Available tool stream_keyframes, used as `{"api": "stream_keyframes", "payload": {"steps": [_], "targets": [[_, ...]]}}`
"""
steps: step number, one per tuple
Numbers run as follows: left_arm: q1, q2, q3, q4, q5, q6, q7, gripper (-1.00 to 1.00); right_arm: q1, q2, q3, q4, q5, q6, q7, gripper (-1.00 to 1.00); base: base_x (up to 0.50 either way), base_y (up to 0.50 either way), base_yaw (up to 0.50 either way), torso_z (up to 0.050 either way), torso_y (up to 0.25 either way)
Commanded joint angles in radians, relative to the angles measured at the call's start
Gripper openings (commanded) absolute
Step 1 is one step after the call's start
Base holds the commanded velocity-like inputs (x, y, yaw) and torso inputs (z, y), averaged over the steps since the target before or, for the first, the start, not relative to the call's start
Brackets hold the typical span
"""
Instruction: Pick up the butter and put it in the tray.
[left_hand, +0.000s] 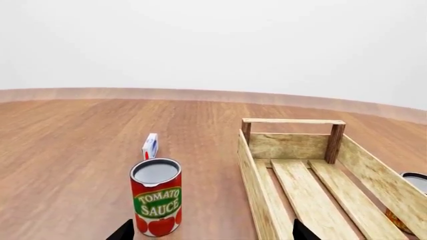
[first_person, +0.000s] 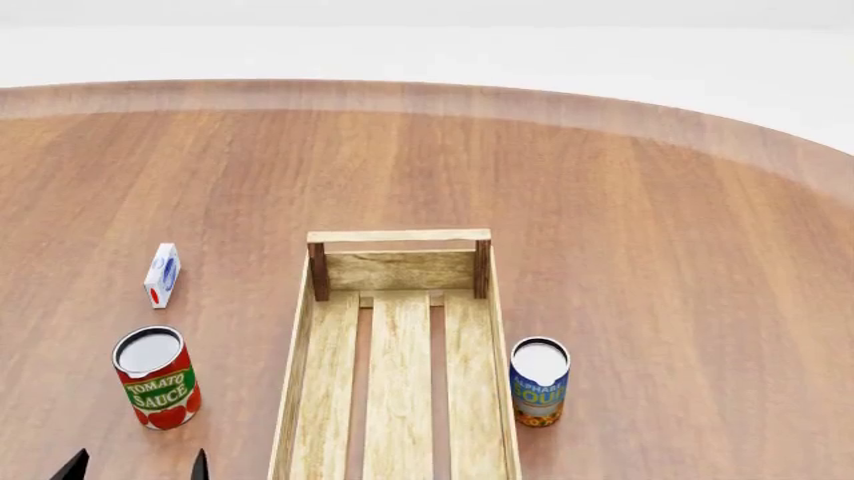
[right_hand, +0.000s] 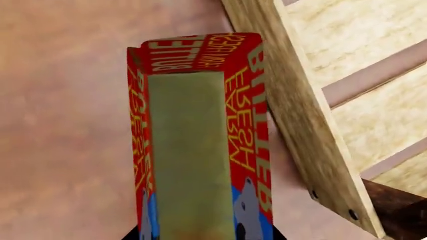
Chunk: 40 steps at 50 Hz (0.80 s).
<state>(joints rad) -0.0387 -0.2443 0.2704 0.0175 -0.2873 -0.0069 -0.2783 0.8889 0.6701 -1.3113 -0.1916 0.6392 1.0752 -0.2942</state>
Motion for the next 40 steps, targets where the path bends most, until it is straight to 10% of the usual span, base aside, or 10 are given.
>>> {"api": "stream_keyframes", "payload": {"steps": [1,40], "targets": [[0.001,-0.004,0.001,0.001,-0.010,0.000,-0.003,1.00,0.021,0.034,0.062,-0.165,0.068,0.119,0.049,-1.00,0.00,0.00,0.00,0.000,0.000],[0.001,-0.014,0.005,-0.010,-0.030,0.017,-0.012,1.00,0.120,0.147,0.521,-0.331,0.475,0.352,0.274,-1.00,0.00,0.00,0.00,0.000,0.000]]}}
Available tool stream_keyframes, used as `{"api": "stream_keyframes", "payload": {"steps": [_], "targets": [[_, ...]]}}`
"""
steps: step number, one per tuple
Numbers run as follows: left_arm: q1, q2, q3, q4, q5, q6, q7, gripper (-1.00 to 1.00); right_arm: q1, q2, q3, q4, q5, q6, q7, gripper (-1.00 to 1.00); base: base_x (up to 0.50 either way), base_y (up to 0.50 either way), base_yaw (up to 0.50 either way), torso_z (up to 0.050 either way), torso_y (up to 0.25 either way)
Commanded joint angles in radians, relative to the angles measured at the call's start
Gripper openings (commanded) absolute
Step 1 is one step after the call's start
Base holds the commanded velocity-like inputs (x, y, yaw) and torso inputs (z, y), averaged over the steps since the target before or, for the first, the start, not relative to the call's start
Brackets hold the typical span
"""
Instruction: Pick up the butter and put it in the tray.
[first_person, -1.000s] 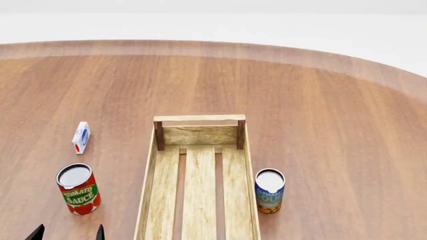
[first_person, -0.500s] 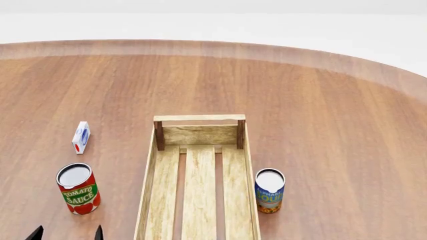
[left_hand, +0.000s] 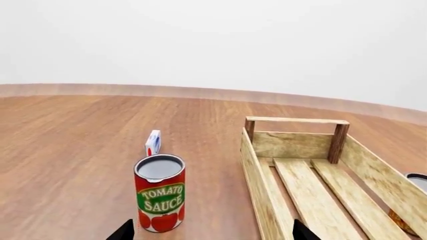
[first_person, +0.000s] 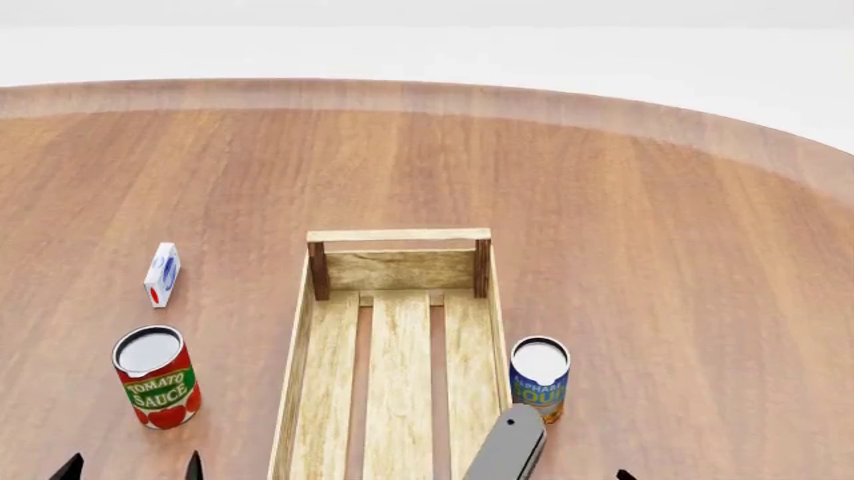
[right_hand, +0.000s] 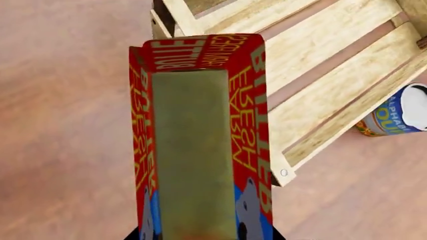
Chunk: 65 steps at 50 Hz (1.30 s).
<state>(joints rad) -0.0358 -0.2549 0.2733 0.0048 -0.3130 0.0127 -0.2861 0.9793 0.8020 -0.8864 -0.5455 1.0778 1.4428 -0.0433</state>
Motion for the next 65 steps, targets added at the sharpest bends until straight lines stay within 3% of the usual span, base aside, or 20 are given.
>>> {"api": "stream_keyframes", "payload": {"steps": [1,11,32,40,46,50,61,65], "targets": [[-0.003,-0.004,0.003,0.003,-0.005,-0.002,-0.005,1.00,0.025,0.011,0.118,0.044,0.043,-0.031,0.030,-1.00,0.00,0.00,0.00,0.000,0.010],[-0.007,-0.008,0.007,0.009,-0.007,-0.010,-0.010,1.00,-0.008,-0.122,0.315,0.286,0.043,-0.194,0.188,-1.00,0.00,0.00,0.00,0.000,0.000],[-0.005,-0.020,0.007,0.039,-0.019,-0.023,-0.023,1.00,-0.015,-0.346,0.321,0.681,-0.154,-0.482,0.200,-1.00,0.00,0.00,0.00,0.000,0.001],[-0.010,-0.022,0.009,0.040,-0.020,-0.027,-0.028,1.00,0.028,-0.496,0.355,0.917,-0.207,-0.659,0.160,-1.00,0.00,0.00,0.00,0.000,0.001],[-0.014,-0.024,0.010,0.041,-0.023,-0.030,-0.030,1.00,0.056,-0.552,0.317,1.009,-0.256,-0.696,0.145,-1.00,0.00,0.00,0.00,0.000,0.002],[-0.011,-0.027,0.010,0.056,-0.024,-0.036,-0.036,1.00,0.092,-0.650,0.278,1.190,-0.313,-0.763,0.116,-1.00,0.00,0.00,0.00,0.000,0.000],[0.003,-0.031,0.012,0.065,-0.029,-0.030,-0.040,1.00,0.139,-0.782,0.215,1.507,-0.383,-0.875,0.024,-1.00,0.00,0.00,0.00,0.000,0.002],[0.012,-0.033,0.011,0.068,-0.032,-0.021,-0.039,1.00,0.162,-0.802,0.049,1.621,-0.274,-0.951,0.014,-1.00,0.00,0.00,0.00,0.000,0.000]]}}
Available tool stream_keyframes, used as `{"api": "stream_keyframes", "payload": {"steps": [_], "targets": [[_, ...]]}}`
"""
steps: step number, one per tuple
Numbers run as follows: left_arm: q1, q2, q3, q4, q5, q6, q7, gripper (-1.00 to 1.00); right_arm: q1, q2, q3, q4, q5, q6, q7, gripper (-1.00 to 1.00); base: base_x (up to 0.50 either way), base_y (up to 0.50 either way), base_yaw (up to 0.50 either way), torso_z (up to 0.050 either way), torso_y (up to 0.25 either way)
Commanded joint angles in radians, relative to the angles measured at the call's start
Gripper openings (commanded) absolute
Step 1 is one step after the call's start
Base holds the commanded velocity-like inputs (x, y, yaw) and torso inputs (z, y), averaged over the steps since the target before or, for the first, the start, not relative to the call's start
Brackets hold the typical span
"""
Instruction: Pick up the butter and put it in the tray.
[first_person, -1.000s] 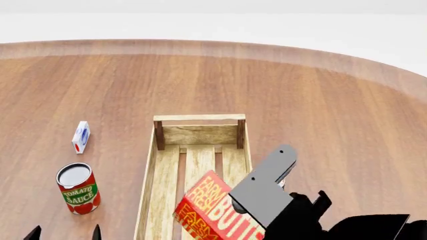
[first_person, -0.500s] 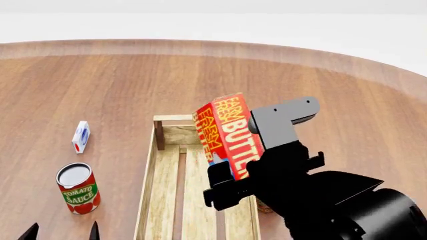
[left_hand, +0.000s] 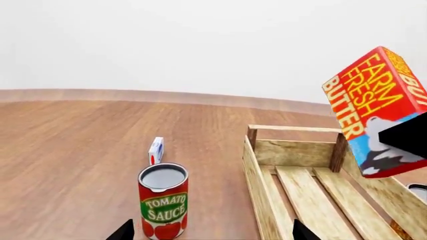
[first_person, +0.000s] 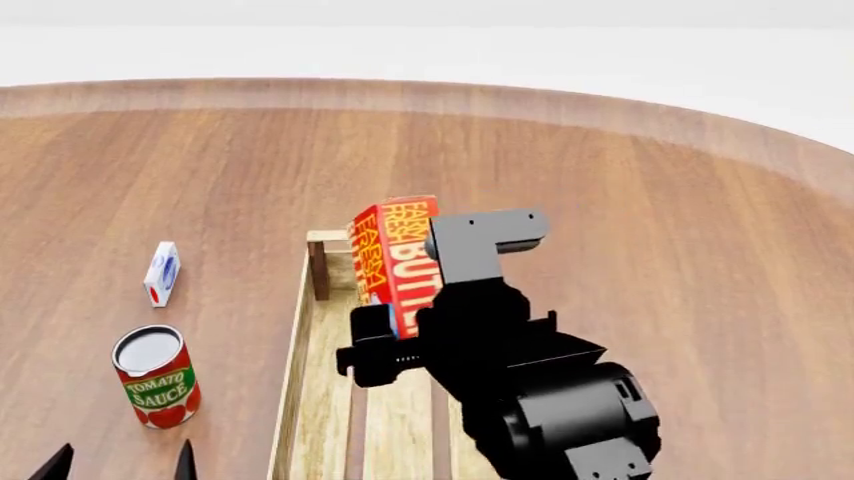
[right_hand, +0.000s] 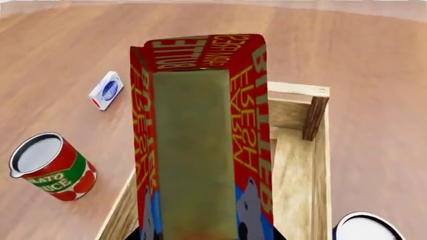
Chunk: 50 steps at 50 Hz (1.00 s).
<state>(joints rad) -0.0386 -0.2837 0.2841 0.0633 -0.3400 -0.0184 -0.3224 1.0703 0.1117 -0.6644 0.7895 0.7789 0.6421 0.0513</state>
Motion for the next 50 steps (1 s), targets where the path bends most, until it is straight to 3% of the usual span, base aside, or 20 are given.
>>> {"api": "stream_keyframes", "payload": {"steps": [1,7,14,25,46,47,50], "targets": [[0.015,-0.004,0.001,0.007,-0.004,0.012,-0.002,1.00,0.076,-0.111,-0.225,0.308,0.081,-0.178,-0.076,-1.00,0.00,0.00,0.00,0.000,0.000],[0.021,-0.002,0.005,-0.004,-0.001,0.027,-0.001,1.00,0.086,-0.112,-0.585,0.374,0.387,-0.268,-0.063,-1.00,0.00,0.00,0.00,0.000,0.002],[0.025,-0.001,0.006,-0.012,-0.001,0.039,-0.001,1.00,0.077,-0.112,-0.805,0.395,0.565,-0.285,-0.040,-1.00,0.00,0.00,0.00,0.000,0.000],[0.020,-0.006,0.005,-0.006,-0.008,0.032,-0.006,1.00,0.082,-0.112,-0.875,0.415,0.640,-0.222,0.012,-1.00,0.00,0.00,0.00,0.002,0.002],[0.008,-0.012,0.010,0.001,-0.012,0.017,-0.016,1.00,0.063,-0.112,-0.874,0.403,0.576,-0.123,-0.041,-1.00,0.00,0.00,0.00,0.000,0.000],[0.007,-0.012,0.010,0.000,-0.013,0.015,-0.018,1.00,0.062,-0.112,-0.872,0.402,0.574,-0.123,-0.041,1.00,0.00,0.00,0.00,0.000,0.000],[0.004,-0.014,0.008,0.002,-0.017,0.011,-0.019,1.00,0.063,-0.112,-0.869,0.400,0.567,-0.117,-0.043,1.00,0.00,0.00,0.00,0.000,0.000]]}}
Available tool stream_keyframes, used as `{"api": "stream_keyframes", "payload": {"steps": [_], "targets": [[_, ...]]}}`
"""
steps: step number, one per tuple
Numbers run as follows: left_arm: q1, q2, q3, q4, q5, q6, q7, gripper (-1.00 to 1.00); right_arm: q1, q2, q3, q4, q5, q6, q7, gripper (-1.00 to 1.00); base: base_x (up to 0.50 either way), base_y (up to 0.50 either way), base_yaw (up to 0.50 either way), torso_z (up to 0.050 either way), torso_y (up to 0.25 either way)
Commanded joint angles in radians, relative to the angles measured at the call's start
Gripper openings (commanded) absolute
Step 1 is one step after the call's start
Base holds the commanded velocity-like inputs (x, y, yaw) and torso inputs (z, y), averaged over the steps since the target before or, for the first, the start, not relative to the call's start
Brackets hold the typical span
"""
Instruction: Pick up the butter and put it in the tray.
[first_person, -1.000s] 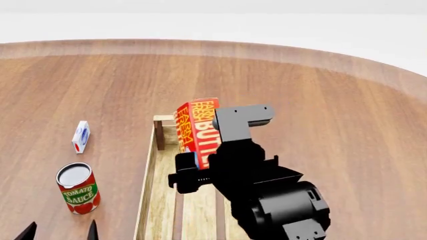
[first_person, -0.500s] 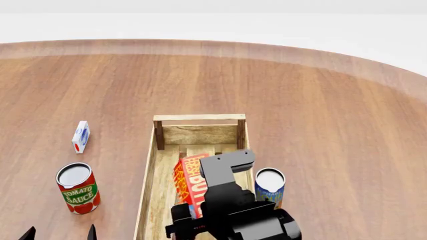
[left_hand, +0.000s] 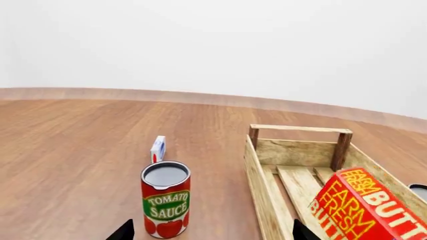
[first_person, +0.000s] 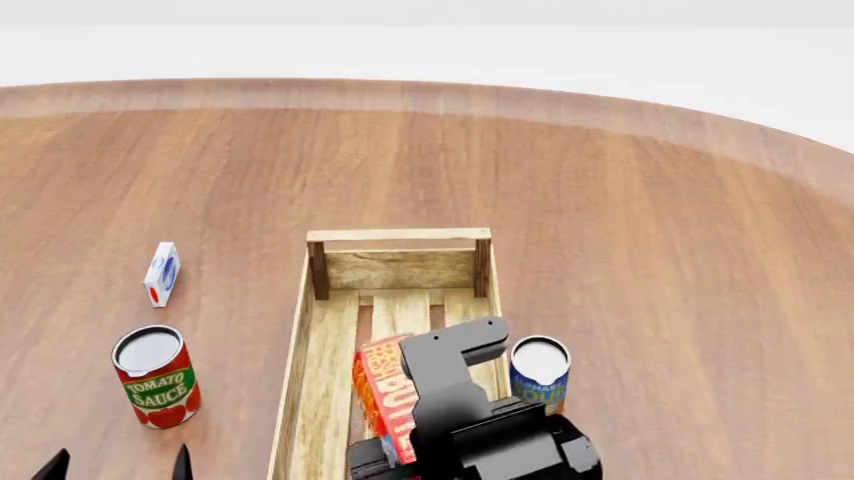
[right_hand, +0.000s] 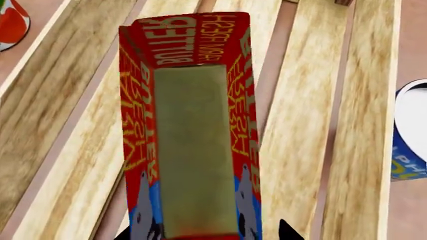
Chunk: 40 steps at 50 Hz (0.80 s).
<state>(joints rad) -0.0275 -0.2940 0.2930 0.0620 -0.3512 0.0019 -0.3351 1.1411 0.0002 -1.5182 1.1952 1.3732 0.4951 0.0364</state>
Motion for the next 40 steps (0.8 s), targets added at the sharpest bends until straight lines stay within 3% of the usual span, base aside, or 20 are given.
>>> {"api": "stream_keyframes", "payload": {"steps": [1,17,22,28,33,37,40], "targets": [[-0.007,-0.004,0.000,0.004,-0.006,-0.010,-0.007,1.00,-0.007,0.000,-0.013,-0.005,-0.025,0.030,-0.029,1.00,0.00,0.00,0.00,0.000,0.000],[-0.012,-0.009,0.001,0.012,-0.014,-0.015,-0.012,1.00,0.097,0.000,0.002,0.012,0.014,-0.042,-0.085,1.00,0.00,0.00,0.00,0.000,0.000],[-0.012,-0.012,0.001,0.015,-0.017,-0.017,-0.012,1.00,0.168,0.276,0.088,-0.540,0.113,0.010,0.177,1.00,0.00,0.00,0.00,0.000,0.000],[-0.010,-0.014,-0.001,0.015,-0.023,-0.015,-0.011,1.00,0.155,0.433,0.153,-0.833,0.138,-0.054,0.278,1.00,0.00,0.00,0.00,0.000,0.000],[-0.005,-0.019,-0.008,0.025,-0.027,-0.004,-0.013,1.00,0.025,0.578,0.188,-1.097,-0.061,-0.313,0.537,1.00,0.00,0.00,0.00,0.000,0.000],[0.016,-0.023,-0.010,0.034,-0.018,0.047,-0.001,1.00,-0.221,0.670,0.239,-1.202,-0.259,-0.667,0.642,1.00,0.00,0.00,0.00,0.000,0.000],[0.030,-0.028,-0.007,0.048,-0.003,0.073,0.001,1.00,-0.329,0.717,0.266,-1.254,-0.343,-0.830,0.670,1.00,0.00,0.00,0.00,0.000,0.000]]}}
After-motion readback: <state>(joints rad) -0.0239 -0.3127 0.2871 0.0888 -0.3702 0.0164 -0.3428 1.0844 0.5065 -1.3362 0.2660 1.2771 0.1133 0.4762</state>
